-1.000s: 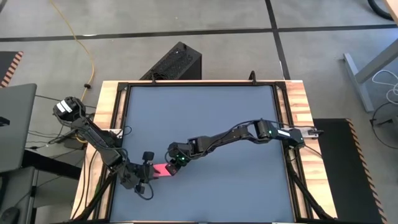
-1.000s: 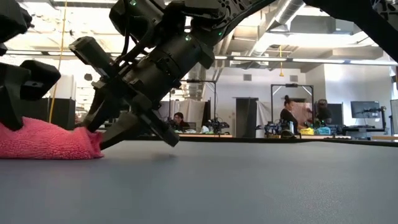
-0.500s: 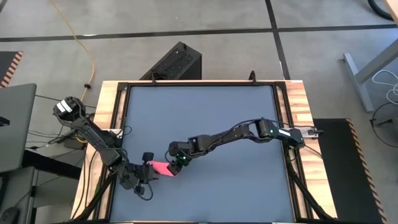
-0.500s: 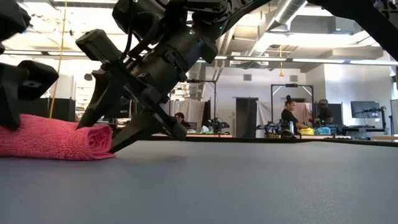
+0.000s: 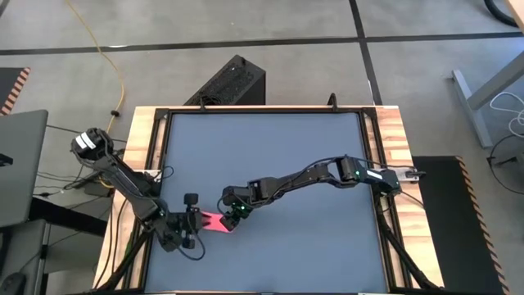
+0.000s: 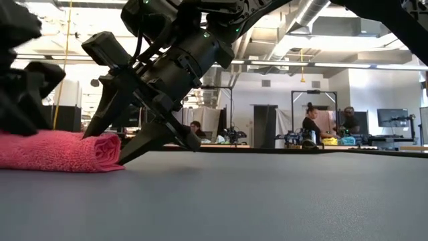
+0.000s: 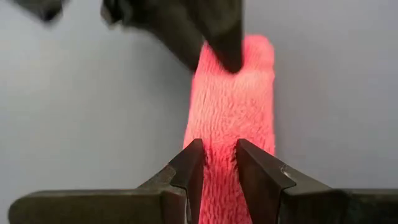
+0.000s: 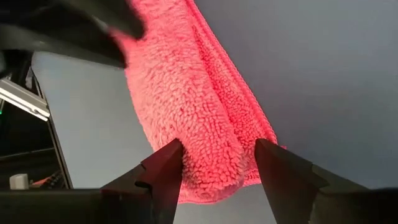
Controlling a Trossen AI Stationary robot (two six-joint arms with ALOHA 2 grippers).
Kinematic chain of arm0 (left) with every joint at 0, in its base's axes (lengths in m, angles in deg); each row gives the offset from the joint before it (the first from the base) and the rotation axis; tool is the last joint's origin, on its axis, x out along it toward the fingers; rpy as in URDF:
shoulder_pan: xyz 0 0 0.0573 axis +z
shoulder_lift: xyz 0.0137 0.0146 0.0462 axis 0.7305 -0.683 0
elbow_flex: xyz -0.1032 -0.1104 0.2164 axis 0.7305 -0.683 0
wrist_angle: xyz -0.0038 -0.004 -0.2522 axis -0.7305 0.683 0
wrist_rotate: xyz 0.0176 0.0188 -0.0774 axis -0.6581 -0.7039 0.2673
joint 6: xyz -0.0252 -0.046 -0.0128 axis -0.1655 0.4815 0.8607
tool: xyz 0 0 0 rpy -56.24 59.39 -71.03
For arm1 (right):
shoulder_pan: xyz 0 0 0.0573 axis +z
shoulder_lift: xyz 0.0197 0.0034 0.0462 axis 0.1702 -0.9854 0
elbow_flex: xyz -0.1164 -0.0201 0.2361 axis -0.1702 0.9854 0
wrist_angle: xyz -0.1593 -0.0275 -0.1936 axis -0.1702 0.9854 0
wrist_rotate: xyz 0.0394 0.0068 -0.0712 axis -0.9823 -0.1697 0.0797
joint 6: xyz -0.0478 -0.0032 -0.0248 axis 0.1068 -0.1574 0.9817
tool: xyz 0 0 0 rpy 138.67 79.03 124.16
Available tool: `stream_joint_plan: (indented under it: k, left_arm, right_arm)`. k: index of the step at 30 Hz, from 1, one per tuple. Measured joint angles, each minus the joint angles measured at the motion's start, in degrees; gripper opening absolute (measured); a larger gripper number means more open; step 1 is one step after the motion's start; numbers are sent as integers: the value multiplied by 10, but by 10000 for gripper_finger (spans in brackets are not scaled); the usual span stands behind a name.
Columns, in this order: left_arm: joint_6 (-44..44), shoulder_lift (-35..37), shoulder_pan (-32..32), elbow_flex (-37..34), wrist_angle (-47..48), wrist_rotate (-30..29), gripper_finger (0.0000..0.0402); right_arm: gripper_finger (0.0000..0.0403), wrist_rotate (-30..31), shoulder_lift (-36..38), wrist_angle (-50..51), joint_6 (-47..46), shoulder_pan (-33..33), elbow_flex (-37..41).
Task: Roll towel into tight, uniform cylinder
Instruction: Roll the red towel
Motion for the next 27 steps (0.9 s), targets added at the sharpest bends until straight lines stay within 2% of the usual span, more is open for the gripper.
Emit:
stream_joint_plan:
  k: [5,11,18,21,23,25,27]
  left_arm:
    - [30,-52,0,0,0,18,86]
    - [61,-117,0,1,-4,8,86]
    - [66,-113,1,1,-8,11,86]
    - [61,-90,4,0,0,25,86]
    - [61,-72,5,0,9,30,86]
    - [67,-57,8,-1,20,38,86]
    - [79,-45,14,-1,31,45,86]
  right_arm:
    - [228,0,0,0,0,0,0]
    - [228,-14,4,7,2,-7,0]
    - [228,-12,42,80,36,-14,0]
    - [228,20,70,113,61,-14,0]
    - [228,70,92,131,87,-8,0]
    - [228,136,108,112,119,9,-1]
    - [224,171,112,74,139,33,-1]
